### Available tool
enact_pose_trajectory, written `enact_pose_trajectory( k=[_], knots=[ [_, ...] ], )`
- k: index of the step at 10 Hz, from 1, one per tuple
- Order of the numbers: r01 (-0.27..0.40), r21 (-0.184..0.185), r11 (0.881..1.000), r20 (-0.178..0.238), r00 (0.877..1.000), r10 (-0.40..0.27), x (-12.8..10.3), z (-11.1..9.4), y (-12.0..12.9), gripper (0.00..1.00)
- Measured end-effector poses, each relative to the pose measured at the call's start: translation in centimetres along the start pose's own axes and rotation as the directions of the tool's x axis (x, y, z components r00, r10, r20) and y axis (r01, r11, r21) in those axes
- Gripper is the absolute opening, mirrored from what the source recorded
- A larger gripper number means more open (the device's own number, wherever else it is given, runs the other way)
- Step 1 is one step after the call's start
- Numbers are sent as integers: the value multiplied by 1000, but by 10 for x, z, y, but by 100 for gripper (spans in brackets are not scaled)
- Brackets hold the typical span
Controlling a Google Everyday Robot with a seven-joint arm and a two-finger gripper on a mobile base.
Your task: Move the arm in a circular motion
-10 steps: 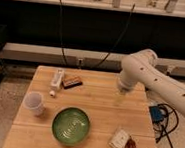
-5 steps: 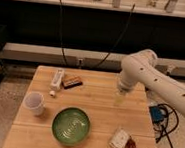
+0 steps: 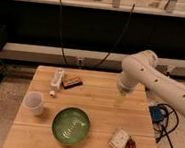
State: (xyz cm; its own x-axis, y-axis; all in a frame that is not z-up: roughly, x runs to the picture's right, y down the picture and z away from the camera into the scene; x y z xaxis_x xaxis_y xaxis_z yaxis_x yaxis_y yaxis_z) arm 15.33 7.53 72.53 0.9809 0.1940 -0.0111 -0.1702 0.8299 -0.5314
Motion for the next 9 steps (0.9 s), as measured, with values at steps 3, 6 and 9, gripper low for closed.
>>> enact_pose_trajectory(
  k=[3, 6, 9],
  knots=[
    [3, 3, 1000, -2, 1000, -3, 0, 0, -1, 80],
    [-1, 2, 1000, -1, 1000, 1, 0, 0, 2, 80],
    [-8, 4, 1000, 0, 1000, 8, 2, -1, 4, 80]
  ],
)
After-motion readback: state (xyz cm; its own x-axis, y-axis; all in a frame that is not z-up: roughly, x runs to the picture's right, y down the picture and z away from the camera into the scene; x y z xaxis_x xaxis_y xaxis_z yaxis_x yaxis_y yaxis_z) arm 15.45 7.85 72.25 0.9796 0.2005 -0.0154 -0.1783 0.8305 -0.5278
